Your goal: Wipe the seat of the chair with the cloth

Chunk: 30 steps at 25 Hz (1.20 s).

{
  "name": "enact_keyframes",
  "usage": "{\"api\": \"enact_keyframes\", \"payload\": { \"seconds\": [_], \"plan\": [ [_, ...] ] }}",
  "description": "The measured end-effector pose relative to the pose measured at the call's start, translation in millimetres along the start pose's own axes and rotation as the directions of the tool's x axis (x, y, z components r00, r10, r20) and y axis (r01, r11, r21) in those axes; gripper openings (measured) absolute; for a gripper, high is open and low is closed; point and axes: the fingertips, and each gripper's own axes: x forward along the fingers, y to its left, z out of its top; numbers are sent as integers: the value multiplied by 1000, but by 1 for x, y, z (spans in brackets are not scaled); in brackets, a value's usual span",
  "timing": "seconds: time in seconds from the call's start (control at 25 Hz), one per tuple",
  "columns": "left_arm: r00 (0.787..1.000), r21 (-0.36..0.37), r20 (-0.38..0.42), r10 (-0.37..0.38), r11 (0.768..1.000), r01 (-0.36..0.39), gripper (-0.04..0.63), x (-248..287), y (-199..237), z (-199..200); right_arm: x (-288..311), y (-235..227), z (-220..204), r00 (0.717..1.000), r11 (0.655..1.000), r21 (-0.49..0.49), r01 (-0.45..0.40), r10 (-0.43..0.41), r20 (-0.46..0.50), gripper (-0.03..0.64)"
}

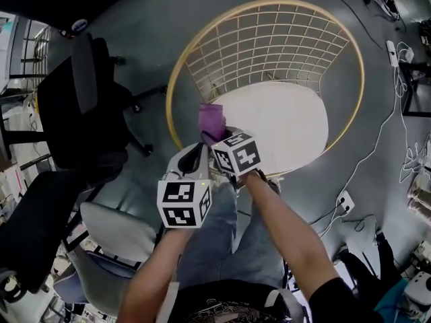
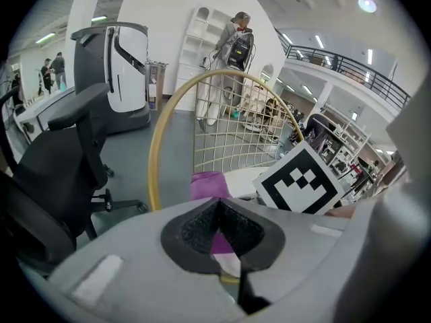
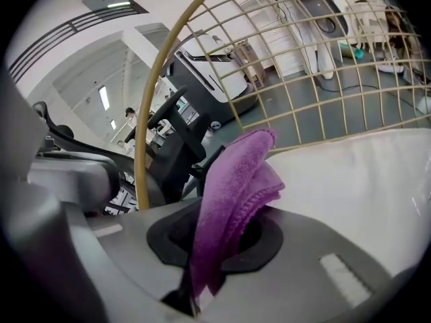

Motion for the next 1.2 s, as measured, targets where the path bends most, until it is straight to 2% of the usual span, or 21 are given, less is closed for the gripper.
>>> {"api": "enact_keyframes", "payload": {
  "seconds": [0.2,0.76,1.2],
  "plan": [
    [1000,-10,-5,15,1000,-15,0,4,2,0,2,-8,9,999,995,96,-31,27,40,63],
    [1000,-20,-8,28,999,-28,0,25,-9,9,-9,-54,38,991,961,271,-50,13,136,63],
    [999,-7,-25,36,999,-36,0,37,-21,13,-34,-114,43,978,893,448,-30,-67,200,63]
  ]
}}
